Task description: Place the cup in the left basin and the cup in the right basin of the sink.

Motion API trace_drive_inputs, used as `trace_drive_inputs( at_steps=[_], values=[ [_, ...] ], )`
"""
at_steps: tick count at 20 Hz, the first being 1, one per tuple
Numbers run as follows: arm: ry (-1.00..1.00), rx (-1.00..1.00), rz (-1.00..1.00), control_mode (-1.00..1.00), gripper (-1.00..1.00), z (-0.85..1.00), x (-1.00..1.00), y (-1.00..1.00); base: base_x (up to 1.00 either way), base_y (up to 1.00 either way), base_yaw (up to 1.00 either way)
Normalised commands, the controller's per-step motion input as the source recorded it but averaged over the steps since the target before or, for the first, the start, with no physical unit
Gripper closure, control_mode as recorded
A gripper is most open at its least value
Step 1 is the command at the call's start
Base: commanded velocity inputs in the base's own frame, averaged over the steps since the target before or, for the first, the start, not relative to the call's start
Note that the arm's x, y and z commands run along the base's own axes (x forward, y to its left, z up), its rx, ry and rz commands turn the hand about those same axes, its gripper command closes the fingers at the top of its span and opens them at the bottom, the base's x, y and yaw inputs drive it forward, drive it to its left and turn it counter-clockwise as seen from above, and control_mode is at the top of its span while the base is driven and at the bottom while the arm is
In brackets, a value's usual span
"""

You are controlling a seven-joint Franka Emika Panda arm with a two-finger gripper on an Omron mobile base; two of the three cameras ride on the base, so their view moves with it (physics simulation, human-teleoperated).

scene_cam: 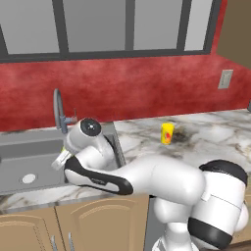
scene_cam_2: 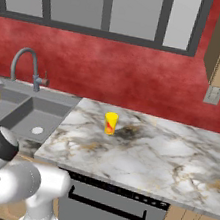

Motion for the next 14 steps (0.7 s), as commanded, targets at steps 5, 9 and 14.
trace_drive_inputs(
  at_steps=[5,9,14],
  values=[
    [0.0,0.0,0.09,-1.0,1.0,-0.01,0.11,0.38,0.0,0.0,0.0],
    [0.0,0.0,0.07,-1.0,1.0,-0.06,0.08,0.36,0.0,0.0,0.0],
    [0.0,-0.1,0.03,-1.0,1.0,-0.14,0.08,0.33,0.0,0.0,0.0]
  ],
)
